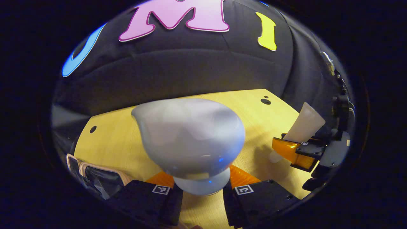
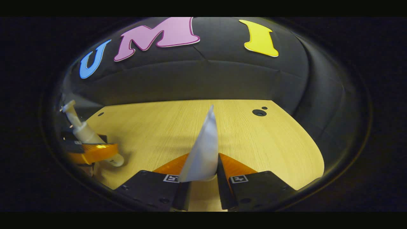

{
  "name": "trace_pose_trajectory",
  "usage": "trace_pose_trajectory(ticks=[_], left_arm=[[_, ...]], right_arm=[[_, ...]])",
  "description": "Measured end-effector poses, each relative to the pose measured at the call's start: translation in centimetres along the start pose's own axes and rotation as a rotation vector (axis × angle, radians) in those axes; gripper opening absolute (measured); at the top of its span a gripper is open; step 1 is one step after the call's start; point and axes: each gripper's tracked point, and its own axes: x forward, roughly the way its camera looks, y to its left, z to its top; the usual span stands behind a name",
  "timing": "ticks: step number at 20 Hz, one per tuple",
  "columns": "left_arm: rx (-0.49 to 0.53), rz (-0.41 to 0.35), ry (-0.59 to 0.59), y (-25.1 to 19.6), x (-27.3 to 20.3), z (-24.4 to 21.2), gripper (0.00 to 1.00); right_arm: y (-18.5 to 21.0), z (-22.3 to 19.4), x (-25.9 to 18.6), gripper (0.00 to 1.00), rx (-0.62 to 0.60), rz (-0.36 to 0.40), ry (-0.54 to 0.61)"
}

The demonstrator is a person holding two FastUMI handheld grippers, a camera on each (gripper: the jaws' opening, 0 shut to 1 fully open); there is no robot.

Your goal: First open the suitcase, pack the skin care products into it, and then close the suitcase.

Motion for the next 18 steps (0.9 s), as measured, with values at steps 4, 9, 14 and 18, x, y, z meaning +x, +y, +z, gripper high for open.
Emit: trace_pose_trajectory(ticks=[4, 9, 14, 18], left_arm=[[-0.027, -0.005, 0.044, 3.4, -7.5, 0.0, 0.59], [-0.143, 0.075, 0.352, 13.1, -16.2, -6.9, 0.59], [-0.132, 0.094, 0.682, 20.6, -18.4, -16.3, 0.59], [-0.218, 0.106, 0.902, 22.5, -16.9, -21.7, 0.59]], right_arm=[[1.3, 1.6, -2.9, 0.37, -0.005, 0.015, -0.030], [5.4, 5.8, -8.9, 0.37, 0.000, 0.071, -0.135], [10.6, 7.5, -14.3, 0.37, 0.011, 0.140, -0.189], [14.2, 7.3, -17.5, 0.37, -0.083, 0.157, -0.222]])
